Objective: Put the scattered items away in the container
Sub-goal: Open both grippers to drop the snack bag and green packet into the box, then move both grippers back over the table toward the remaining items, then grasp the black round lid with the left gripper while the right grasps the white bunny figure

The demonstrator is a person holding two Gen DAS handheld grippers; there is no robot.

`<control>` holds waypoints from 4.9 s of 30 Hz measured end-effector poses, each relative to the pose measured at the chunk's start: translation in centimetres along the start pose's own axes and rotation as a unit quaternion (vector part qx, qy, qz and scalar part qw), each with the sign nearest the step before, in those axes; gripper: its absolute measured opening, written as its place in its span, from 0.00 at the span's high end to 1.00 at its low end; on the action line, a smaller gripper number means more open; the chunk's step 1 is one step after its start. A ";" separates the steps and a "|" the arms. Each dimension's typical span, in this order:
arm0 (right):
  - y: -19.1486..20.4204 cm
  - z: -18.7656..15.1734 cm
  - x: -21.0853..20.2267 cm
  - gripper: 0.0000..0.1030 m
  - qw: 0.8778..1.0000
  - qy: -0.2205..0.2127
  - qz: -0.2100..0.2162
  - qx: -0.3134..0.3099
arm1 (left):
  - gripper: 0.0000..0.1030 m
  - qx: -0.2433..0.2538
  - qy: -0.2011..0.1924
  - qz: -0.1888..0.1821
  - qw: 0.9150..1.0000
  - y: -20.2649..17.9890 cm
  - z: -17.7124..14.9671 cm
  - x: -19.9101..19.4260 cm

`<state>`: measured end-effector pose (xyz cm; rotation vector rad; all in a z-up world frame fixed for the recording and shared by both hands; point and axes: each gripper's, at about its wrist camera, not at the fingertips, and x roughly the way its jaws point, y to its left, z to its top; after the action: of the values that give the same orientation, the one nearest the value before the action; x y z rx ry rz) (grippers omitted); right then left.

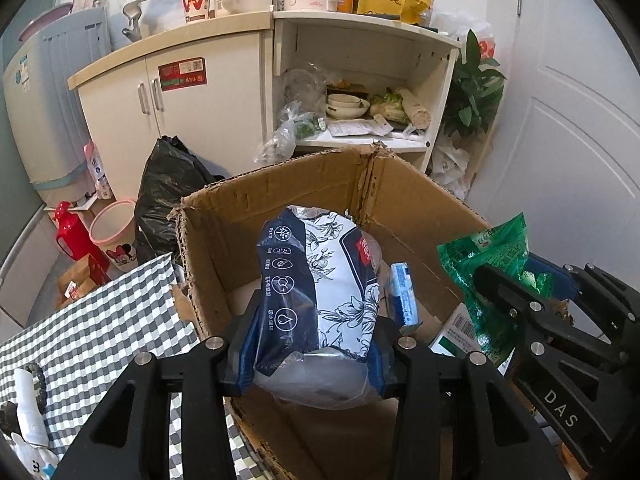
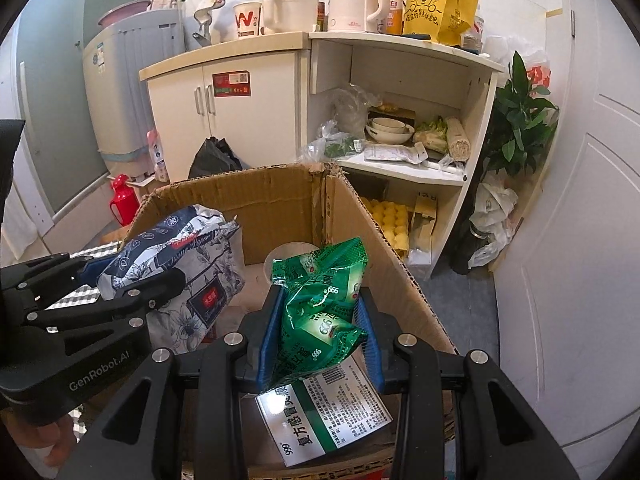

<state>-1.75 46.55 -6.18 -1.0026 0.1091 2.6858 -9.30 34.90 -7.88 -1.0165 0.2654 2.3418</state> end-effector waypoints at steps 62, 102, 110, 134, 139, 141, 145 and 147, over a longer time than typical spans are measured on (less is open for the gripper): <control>17.8 1.3 -13.0 0.07 0.979 -0.149 0.121 -0.068 | 0.00 -0.134 -0.114 0.201 0.964 16.9 -7.9 -21.3; 32.5 -1.7 -10.3 0.07 0.966 -0.101 0.183 -0.149 | 0.00 -0.215 -0.085 0.250 0.940 30.8 -15.2 -23.3; 35.1 -3.8 -7.6 0.07 0.959 -0.061 0.219 -0.167 | 0.00 -0.240 -0.061 0.256 0.935 34.1 -17.0 -21.9; 40.7 -8.6 -0.2 0.08 0.933 0.042 0.281 -0.221 | 0.00 -0.236 0.026 0.206 0.949 37.7 -19.7 -12.5; 41.3 -8.9 0.8 0.08 0.929 0.046 0.288 -0.227 | 0.00 -0.242 0.034 0.190 0.951 38.5 -19.8 -10.6; 41.7 -9.1 1.3 0.08 0.925 0.050 0.293 -0.236 | 0.00 -0.248 0.033 0.178 0.952 38.9 -19.8 -10.2; 42.3 -9.6 2.3 0.14 0.918 0.063 0.303 -0.248 | 0.00 -0.257 0.030 0.157 0.953 39.5 -19.9 -9.3; 42.4 -9.7 2.6 0.17 0.916 0.068 0.307 -0.248 | 0.00 -0.263 0.028 0.147 0.953 39.8 -19.8 -8.9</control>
<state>-9.30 4.82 -16.31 -1.5148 -0.2985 3.3015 -15.13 -9.18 -16.80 -1.3693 -0.2198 2.7325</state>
